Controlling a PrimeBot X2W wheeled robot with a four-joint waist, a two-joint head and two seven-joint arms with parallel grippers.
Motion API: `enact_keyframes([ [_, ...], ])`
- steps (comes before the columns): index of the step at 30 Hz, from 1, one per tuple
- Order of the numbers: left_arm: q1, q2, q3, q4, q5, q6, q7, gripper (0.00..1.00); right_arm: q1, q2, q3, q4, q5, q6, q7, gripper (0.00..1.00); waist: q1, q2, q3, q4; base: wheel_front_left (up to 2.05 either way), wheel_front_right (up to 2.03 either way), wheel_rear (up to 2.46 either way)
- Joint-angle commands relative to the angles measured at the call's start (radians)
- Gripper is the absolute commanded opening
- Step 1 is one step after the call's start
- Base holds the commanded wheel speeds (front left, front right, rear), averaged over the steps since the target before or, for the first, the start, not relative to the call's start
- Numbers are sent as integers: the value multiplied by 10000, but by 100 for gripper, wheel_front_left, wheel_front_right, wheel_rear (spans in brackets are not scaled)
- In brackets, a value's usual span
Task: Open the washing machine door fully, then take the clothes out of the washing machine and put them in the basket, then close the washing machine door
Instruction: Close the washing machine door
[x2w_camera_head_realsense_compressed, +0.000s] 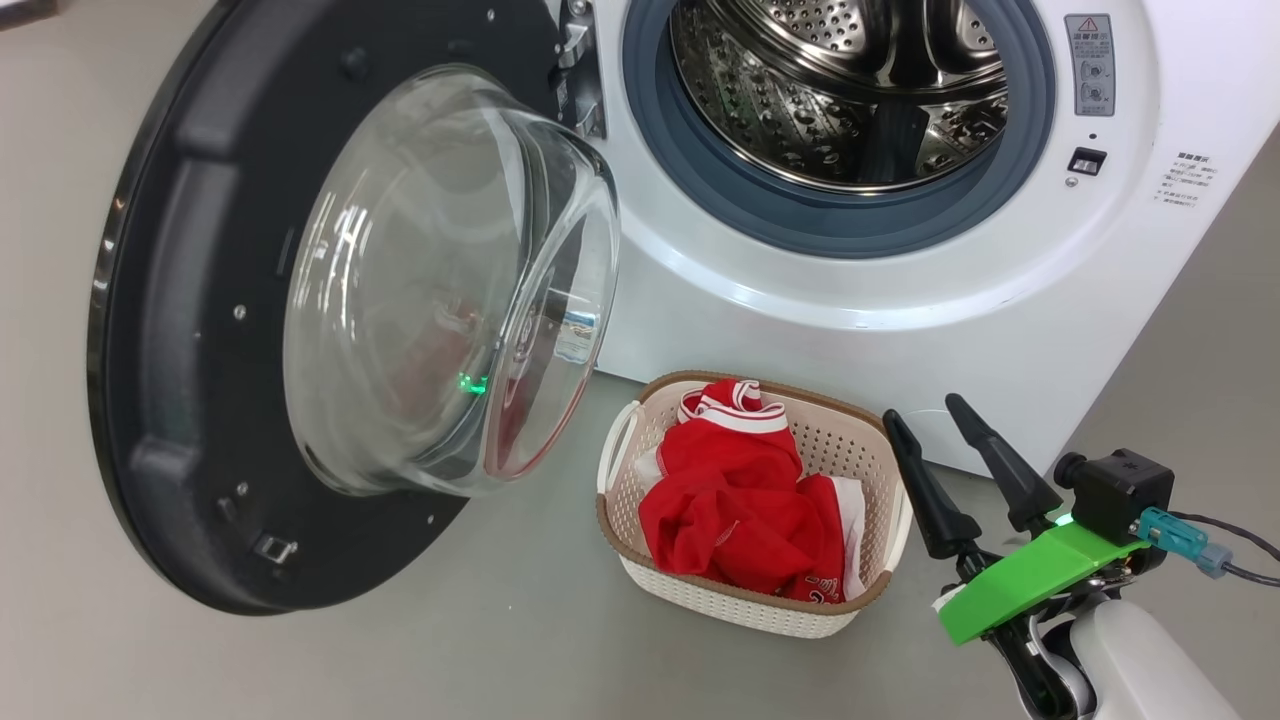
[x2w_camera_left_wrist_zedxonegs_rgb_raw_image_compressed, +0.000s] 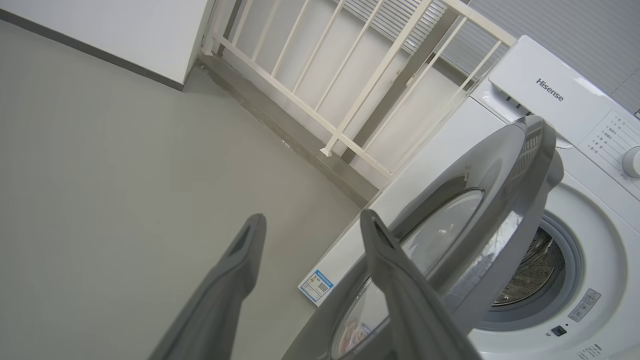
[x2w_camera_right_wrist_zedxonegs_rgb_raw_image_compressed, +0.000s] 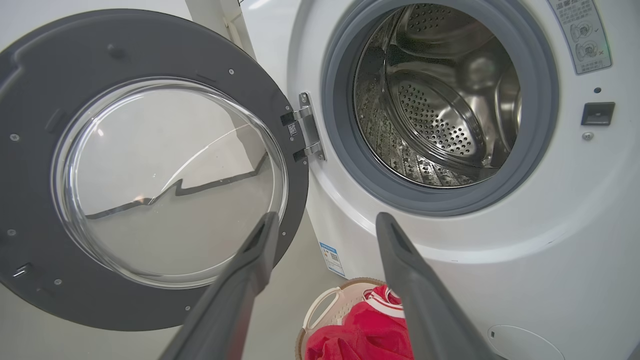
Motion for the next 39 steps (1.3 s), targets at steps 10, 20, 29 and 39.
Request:
enact_keyframes([
  [10, 1142, -469, 107, -832, 2014, 209, -2395, 100, 29, -116, 180, -373, -49, 16, -119, 100, 0, 0, 14, 106, 0, 0, 0],
  [20, 1798, -1206, -232, -1316, 3062, 596, -3752, 100, 24, -123, 123, -498, -107, 16, -119, 100, 0, 0, 110, 144, 0, 0, 0],
  [29, 2251, -1370, -739, -1352, 4468, 982, -4830, 100, 84, -121, 58, -634, -152, 16, -119, 100, 0, 0, 202, 168, 0, 0, 0],
  [39, 2355, -1726, -942, -1087, 4787, 1162, -5253, 100, 145, -174, 0, -685, -208, 16, -119, 100, 0, 0, 280, 293, 0, 0, 0],
])
